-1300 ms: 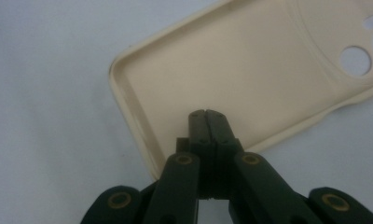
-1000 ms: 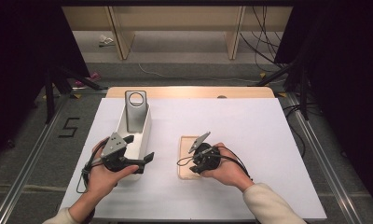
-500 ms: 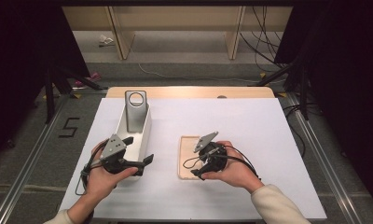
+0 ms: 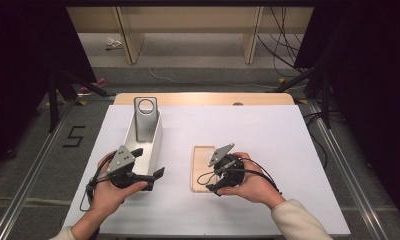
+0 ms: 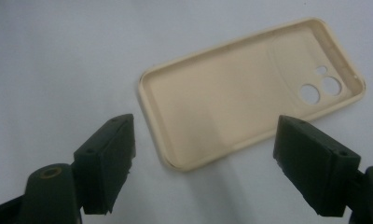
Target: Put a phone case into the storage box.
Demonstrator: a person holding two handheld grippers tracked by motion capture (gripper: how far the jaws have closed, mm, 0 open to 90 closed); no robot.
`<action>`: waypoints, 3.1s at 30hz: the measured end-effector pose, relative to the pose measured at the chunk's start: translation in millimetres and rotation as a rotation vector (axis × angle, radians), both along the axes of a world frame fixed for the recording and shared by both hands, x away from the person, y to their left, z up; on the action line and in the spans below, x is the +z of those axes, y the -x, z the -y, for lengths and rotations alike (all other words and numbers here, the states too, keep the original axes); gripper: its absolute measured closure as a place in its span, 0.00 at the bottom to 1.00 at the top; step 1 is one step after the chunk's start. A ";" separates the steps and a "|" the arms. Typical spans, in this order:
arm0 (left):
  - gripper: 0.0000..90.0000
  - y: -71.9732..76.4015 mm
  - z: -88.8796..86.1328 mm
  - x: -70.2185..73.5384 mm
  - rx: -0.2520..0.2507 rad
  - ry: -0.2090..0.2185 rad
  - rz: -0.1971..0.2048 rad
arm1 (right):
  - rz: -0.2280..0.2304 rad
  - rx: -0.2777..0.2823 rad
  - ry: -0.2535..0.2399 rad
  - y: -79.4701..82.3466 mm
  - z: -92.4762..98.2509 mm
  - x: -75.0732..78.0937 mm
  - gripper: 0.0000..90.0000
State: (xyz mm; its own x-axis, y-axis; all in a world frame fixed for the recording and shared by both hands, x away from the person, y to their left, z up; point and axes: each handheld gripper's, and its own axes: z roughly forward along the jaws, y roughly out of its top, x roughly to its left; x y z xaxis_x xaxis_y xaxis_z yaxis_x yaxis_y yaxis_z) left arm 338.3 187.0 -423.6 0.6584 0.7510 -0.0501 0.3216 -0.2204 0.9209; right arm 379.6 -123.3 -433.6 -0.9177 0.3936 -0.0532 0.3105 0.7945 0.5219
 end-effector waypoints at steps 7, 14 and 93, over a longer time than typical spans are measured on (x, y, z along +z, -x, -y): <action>0.03 0.5 0.6 0.1 -0.002 -0.002 0.000 | 0.013 0.045 0.060 5.4 -10.3 -3.2 0.25; 0.03 0.4 0.3 -0.1 -0.003 -0.002 0.000 | 0.031 0.100 0.156 8.8 -24.8 -10.4 0.28; 0.04 0.7 2.3 -0.9 -0.012 -0.017 0.005 | -0.001 0.324 0.435 8.1 -68.8 -23.1 0.96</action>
